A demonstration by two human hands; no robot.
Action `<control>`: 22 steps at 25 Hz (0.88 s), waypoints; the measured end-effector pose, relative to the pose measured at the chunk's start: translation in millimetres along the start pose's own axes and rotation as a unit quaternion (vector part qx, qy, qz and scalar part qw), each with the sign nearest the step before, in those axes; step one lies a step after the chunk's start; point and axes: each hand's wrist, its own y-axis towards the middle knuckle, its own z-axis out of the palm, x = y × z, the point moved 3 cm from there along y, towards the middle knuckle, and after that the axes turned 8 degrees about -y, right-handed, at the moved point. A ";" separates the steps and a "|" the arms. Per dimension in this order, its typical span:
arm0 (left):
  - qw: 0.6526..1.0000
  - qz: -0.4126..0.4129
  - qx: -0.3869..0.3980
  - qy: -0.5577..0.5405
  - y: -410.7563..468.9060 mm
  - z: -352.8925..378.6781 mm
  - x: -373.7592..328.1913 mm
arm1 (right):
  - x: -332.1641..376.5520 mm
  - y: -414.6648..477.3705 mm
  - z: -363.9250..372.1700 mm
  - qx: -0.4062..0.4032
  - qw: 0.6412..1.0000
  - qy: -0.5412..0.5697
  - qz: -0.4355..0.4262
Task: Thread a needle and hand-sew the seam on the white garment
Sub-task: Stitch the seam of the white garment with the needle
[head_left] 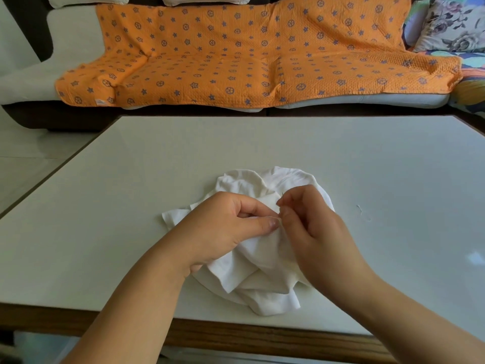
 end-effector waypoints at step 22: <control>0.999 0.019 -0.019 0.036 -5.0 -15.9 -0.9 | -10.4 11.4 -21.8 0.150 0.987 0.014 0.063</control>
